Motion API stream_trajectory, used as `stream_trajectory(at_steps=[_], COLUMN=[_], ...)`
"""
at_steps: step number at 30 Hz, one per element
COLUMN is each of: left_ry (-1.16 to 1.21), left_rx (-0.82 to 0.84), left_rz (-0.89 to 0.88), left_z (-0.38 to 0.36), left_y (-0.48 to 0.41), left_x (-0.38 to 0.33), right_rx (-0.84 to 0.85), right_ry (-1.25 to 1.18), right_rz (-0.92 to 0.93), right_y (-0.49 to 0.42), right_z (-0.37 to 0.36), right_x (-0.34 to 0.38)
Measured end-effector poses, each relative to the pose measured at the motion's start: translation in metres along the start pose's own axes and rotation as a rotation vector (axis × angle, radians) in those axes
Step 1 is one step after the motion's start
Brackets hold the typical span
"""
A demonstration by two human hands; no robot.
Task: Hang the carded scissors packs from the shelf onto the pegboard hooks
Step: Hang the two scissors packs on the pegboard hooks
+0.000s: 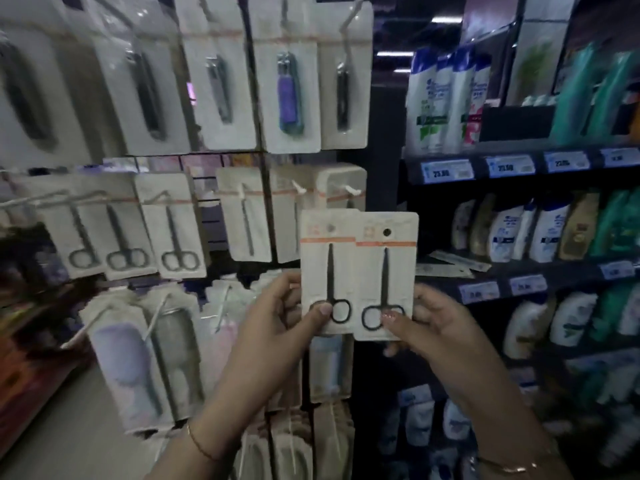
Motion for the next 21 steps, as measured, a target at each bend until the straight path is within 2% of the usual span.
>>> stream_trajectory(at_steps=[12, 21], left_ry=[-0.07, -0.097], left_rx=[-0.37, -0.419], left_rz=[-0.008, 0.027], left_z=[0.176, 0.227], left_y=[0.044, 0.059], left_x=[-0.012, -0.003], right_rx=[0.16, 0.234], right_ry=[0.013, 0.037], right_rz=[0.034, 0.027], right_y=[-0.037, -0.055], right_z=[-0.149, -0.208], right_x=[-0.011, -0.029])
Point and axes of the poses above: each hand's wrist, its own y-axis away from the middle knuckle, its own z-axis out of the back of the hand, x = y × z, the point moved 6 cm from there along -y, towards the middle knuckle, and after that the axes turned 14 degrees about -y, right-handed, at the moved point
